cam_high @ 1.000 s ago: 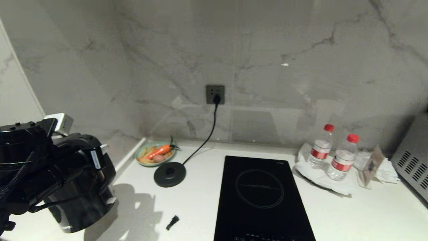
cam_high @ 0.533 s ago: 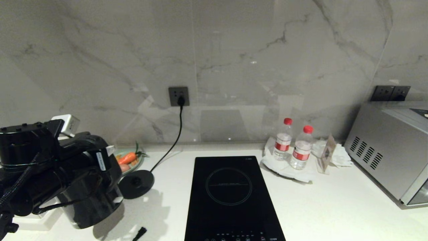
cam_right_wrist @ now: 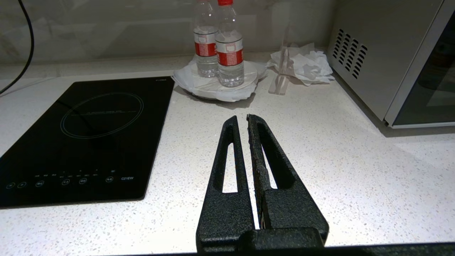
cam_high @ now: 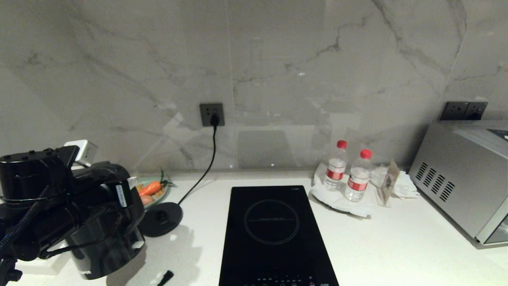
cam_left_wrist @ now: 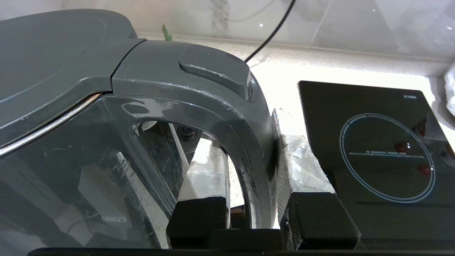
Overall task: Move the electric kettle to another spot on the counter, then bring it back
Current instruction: Place it on the power base
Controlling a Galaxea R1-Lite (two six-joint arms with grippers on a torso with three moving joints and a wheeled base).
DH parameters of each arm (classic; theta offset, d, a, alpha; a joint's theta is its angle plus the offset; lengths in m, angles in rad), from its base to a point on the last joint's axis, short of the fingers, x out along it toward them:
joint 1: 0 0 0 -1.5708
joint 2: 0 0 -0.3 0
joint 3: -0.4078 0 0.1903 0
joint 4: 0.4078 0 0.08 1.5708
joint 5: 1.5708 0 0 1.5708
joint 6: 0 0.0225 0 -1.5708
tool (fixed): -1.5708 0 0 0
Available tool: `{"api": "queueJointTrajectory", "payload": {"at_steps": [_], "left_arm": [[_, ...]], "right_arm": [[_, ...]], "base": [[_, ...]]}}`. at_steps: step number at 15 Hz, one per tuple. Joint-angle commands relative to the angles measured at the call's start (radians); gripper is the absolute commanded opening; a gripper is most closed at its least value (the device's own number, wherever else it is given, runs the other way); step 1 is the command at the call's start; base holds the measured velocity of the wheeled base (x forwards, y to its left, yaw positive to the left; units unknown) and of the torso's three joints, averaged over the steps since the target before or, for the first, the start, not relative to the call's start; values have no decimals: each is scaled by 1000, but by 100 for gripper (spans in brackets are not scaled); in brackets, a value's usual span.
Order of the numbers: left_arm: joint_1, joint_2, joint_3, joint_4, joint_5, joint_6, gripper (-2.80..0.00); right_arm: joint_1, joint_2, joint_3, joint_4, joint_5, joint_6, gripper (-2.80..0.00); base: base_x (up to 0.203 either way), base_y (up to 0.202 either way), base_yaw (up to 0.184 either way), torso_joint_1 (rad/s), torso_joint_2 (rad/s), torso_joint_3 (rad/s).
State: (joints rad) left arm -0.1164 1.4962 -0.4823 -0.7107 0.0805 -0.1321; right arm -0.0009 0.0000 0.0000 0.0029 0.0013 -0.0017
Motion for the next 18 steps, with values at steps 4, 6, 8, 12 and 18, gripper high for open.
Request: {"api": "queueJointTrajectory", "payload": {"at_steps": [4, 6, 8, 12, 18], "left_arm": [[-9, 4, -5, -7, 1, 5, -280], [-22, 10, -10, -7, 0, 5, -280], [-46, 20, -20, -11, -2, 5, -280], [-106, 118, -105, -13, 37, 3, -280], [-185, 406, -355, -54, 224, -7, -280]], "right_arm": [[-1, 0, 0, 0, 0, -1, -280], [1, 0, 0, 0, 0, 0, -280], [1, 0, 0, 0, 0, -1, -280], [-1, 0, 0, 0, 0, 0, -280], [1, 0, 0, 0, 0, -1, -280]], "base": [[0, 0, 0, 0, 0, 0], [0, 0, 0, 0, 0, 0], [0, 0, 0, 0, 0, 0], [0, 0, 0, 0, 0, 0], [0, 0, 0, 0, 0, 0]]}}
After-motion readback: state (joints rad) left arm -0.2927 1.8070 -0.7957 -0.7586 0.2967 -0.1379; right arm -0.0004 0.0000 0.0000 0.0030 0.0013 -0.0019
